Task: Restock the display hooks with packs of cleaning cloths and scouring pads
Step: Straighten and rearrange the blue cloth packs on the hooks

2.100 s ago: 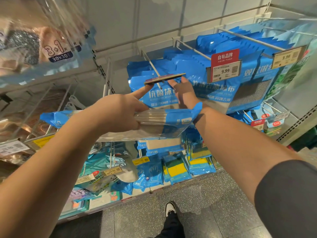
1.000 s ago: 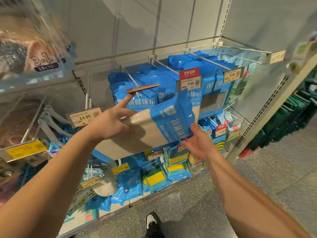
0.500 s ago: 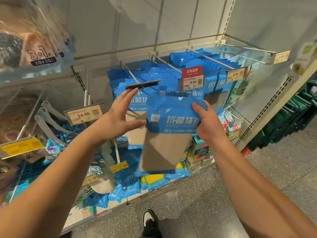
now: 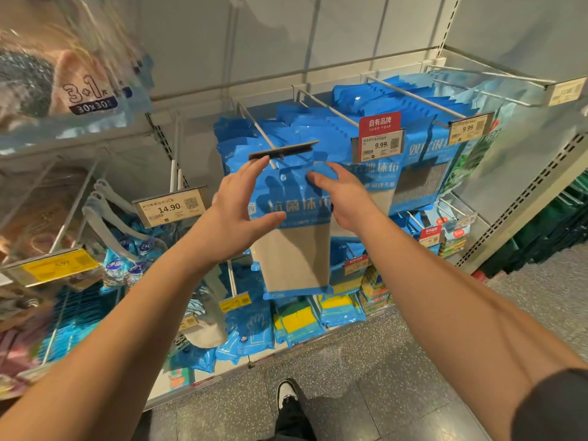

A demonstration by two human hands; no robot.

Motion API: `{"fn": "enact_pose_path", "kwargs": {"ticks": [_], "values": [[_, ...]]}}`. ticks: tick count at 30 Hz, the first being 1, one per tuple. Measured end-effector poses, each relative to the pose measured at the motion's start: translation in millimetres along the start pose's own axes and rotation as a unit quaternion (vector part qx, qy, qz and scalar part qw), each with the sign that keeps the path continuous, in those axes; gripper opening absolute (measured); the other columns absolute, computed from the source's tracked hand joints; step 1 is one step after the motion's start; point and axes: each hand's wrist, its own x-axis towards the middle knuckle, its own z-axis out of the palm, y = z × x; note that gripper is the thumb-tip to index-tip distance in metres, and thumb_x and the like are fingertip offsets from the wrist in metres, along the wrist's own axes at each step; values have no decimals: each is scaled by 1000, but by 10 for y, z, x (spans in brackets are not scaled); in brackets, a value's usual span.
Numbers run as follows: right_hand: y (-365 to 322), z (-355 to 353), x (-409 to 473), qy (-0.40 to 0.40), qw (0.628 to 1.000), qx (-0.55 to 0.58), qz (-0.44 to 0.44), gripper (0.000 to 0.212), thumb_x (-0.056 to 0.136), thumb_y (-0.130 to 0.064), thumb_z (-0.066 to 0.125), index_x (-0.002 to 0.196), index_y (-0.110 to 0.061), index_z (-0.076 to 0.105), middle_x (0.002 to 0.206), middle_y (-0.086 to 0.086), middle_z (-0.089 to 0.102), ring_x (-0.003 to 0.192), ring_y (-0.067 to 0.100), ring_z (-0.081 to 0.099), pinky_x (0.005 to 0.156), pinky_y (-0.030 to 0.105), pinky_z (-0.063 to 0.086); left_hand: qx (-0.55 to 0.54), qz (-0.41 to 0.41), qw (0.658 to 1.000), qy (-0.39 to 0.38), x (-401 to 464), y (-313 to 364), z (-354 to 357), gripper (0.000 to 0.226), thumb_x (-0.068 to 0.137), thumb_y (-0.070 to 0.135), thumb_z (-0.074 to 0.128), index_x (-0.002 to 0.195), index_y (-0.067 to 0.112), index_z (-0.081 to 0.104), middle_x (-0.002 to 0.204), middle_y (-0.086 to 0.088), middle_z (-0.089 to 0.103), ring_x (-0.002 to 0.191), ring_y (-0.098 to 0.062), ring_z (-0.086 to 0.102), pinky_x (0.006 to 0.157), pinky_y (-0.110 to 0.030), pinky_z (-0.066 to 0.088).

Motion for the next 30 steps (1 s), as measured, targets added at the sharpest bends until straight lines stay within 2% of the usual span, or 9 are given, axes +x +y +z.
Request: {"fn": "enact_pose_path", "kwargs": {"ticks": [4, 6, 8, 11, 16, 21, 26, 28, 30], "values": [[-15, 98, 97, 5, 999, 3, 34, 69, 86, -31, 77, 145, -24, 42, 120, -4, 66, 112, 14, 63, 105, 43, 47, 14, 5, 1000, 4, -7, -30, 1, 84, 93, 33, 71, 159, 24, 20, 161, 2, 27, 148, -14, 22, 122, -43, 23], [-25, 142, 126, 1, 999, 3, 37, 79, 82, -34, 79, 149, -25, 38, 130, 1, 63, 118, 20, 61, 107, 49, 45, 18, 8, 1000, 2, -14, -41, 4, 84, 93, 32, 72, 159, 25, 20, 162, 4, 26, 149, -13, 20, 122, -40, 21], [-20, 160, 151, 3, 999, 4, 45, 70, 80, -34, 79, 141, -25, 46, 125, 3, 68, 112, 23, 66, 103, 51, 49, 18, 5, 1000, -2, -21, -56, 9, 84, 94, 32, 71, 159, 25, 19, 160, 7, 25, 150, -12, 19, 122, -38, 20], [-17, 164, 209, 6, 999, 16, 28, 29, 88, -24, 75, 114, -25, 63, 111, 8, 74, 102, 26, 71, 95, 52, 55, 13, 5, 1000, -6, -29, -77, 14, 87, 87, 44, 66, 159, 27, 20, 151, 19, 22, 147, -7, 20, 118, -30, 20], [-34, 141, 255, -4, 999, 42, 11, 16, 91, -19, 71, 106, -21, 65, 101, 7, 75, 92, 24, 73, 84, 44, 59, 0, 11, 1000, 2, -4, -97, 31, 81, 94, 25, 71, 158, 29, 21, 146, 23, 22, 139, 3, 20, 107, -5, 16], [47, 84, 273, -7, 999, 38, 22, 23, 91, -20, 71, 113, -20, 64, 108, 7, 75, 100, 24, 72, 93, 48, 56, 7, 13, 1000, 2, 13, -123, 58, 82, 93, 24, 71, 158, 28, 21, 147, 20, 23, 141, -1, 22, 105, -7, 16], [79, 145, 345, 12, 1000, 24, 13, 37, 84, -27, 78, 117, -20, 64, 112, 8, 74, 101, 25, 71, 91, 50, 57, 3, 41, 999, 21, 16, -197, 137, 78, 92, 31, 70, 157, 23, 28, 152, 16, 24, 140, 3, 21, 106, 1, 11], [136, 172, 373, 32, 999, -10, -7, 30, 85, -26, 77, 111, -22, 64, 108, 7, 74, 99, 23, 71, 88, 47, 57, 10, 48, 998, 25, -16, -337, 278, 73, 88, 41, 61, 154, 18, 37, 152, 13, 30, 138, 4, 24, 110, -1, 12], [165, 173, 361, 58, 996, -58, -32, 28, 87, -27, 75, 111, -21, 62, 103, -4, 72, 95, 14, 68, 78, 35, 54, 31, 19, 999, -9, -70, -567, 488, 67, 90, 41, 58, 150, 17, 45, 156, 7, 37, 143, -6, 30, 115, -11, 15]]}}
